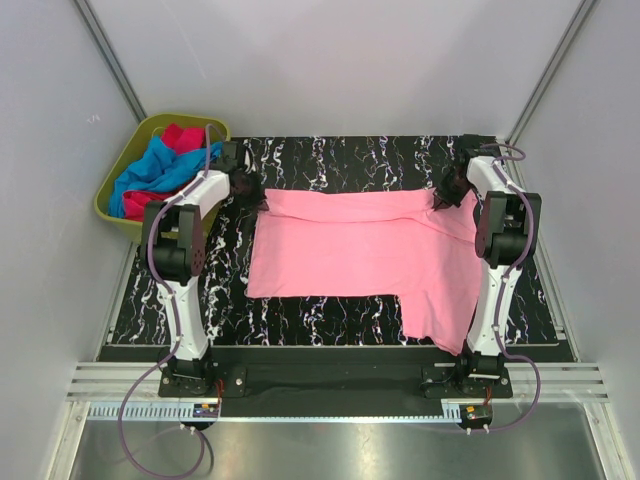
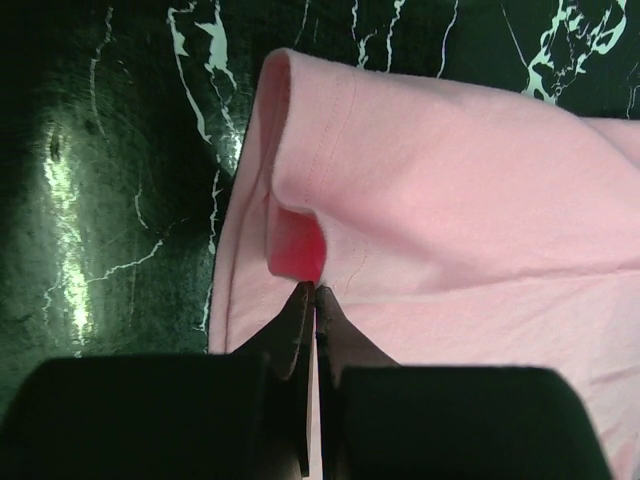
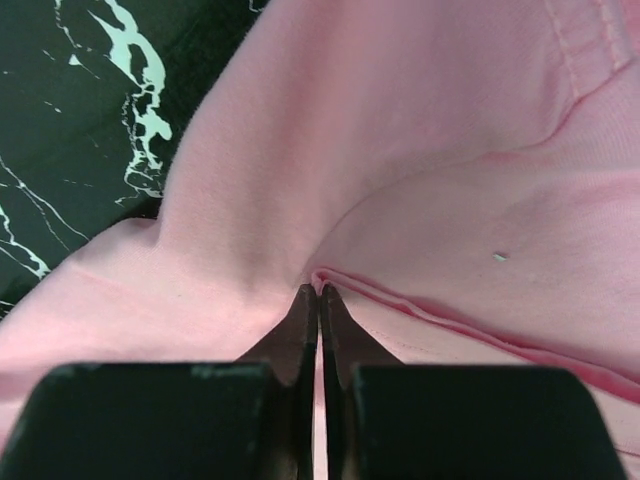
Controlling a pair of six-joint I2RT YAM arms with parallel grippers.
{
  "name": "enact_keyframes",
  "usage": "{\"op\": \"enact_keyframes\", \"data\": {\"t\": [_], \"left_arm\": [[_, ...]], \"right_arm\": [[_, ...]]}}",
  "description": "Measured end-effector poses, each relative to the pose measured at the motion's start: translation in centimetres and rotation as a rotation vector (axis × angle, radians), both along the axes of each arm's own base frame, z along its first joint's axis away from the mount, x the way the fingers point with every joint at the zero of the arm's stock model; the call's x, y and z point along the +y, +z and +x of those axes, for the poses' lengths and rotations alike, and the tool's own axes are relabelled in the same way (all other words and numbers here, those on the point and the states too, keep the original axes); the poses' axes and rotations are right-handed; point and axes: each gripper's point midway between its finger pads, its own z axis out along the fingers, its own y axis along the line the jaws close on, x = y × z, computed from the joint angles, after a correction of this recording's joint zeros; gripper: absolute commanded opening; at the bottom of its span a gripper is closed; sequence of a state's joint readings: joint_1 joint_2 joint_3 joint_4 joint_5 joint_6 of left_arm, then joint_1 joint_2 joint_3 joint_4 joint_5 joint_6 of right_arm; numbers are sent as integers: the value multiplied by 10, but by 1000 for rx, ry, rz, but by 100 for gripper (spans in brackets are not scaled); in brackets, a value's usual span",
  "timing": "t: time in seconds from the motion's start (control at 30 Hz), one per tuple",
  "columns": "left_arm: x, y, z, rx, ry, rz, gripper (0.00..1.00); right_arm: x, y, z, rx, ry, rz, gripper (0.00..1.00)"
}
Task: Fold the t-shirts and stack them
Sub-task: Fold the tshirt
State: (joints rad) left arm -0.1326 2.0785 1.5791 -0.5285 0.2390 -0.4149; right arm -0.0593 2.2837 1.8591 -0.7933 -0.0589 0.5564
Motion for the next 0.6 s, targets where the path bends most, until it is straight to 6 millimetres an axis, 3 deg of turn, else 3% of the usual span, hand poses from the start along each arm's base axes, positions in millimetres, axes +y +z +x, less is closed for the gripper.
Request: {"op": "enact_keyframes", "data": {"t": [0.17, 0.3, 0.43, 0.6], "left_arm": [[7, 15, 14, -39, 17, -10, 0], [6, 36, 29, -98, 15, -27, 0], [2, 68, 51, -187, 10, -43, 0], [-1, 93, 77, -294, 6, -56, 0]], "right_arm": [[-5, 3, -6, 15, 7, -31, 0], [-13, 23, -2, -15, 10, -80, 0], [-20, 64, 29, -144, 18, -121, 0], [-24, 144, 86, -392, 27, -151, 0]]}}
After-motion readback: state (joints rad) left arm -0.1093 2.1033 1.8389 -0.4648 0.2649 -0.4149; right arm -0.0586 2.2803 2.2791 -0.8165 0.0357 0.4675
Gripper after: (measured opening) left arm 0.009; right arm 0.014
